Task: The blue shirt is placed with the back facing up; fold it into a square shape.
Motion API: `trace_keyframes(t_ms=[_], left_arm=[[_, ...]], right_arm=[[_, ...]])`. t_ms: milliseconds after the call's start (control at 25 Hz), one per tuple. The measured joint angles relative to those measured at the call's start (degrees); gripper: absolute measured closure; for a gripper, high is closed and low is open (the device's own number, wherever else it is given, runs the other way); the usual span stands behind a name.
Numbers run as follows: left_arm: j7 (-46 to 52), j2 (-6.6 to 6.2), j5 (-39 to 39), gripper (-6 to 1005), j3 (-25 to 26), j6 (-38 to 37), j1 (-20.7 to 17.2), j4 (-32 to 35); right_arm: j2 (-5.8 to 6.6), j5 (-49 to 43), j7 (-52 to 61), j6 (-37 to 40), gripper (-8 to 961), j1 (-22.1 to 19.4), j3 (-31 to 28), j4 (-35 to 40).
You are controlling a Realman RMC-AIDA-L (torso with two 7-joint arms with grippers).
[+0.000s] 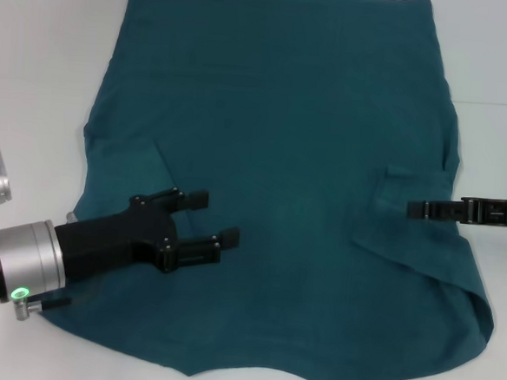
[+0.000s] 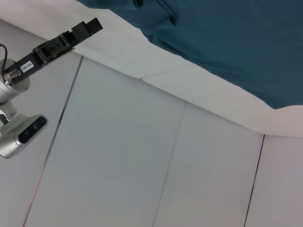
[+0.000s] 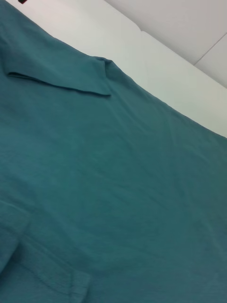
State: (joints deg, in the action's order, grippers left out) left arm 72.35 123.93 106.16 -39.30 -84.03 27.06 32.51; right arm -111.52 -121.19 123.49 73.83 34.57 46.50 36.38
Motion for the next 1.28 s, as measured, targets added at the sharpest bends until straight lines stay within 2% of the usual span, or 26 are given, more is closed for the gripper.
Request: trace_keyframes(t_ms=[440, 680, 1120, 1280], left_arm=[[0.04, 0.01, 0.0, 139, -0.05, 0.01, 0.28, 0.01], [0.06, 0.08, 0.0, 139, 0.0, 0.01, 0.27, -0.07], [0.06, 0.09, 0.0, 140, -0.07, 0.63, 0.3, -0.09], [0.06, 0.09, 0.0, 139, -0.02, 0.7, 0.31, -0.1]], right_arm=[[0.25, -2.02, 0.41, 0.34, 261, 0.38, -0.01, -0.03], [-1.59, -7.86, 1.18, -1.63, 261, 1.89, 0.0, -0.17], [-2.38, -7.8, 1.2, -5.27, 262, 2.64, -0.26, 0.83], [-3.39, -8.41, 0.8, -8.52, 262, 3.53, 0.13, 0.43]])
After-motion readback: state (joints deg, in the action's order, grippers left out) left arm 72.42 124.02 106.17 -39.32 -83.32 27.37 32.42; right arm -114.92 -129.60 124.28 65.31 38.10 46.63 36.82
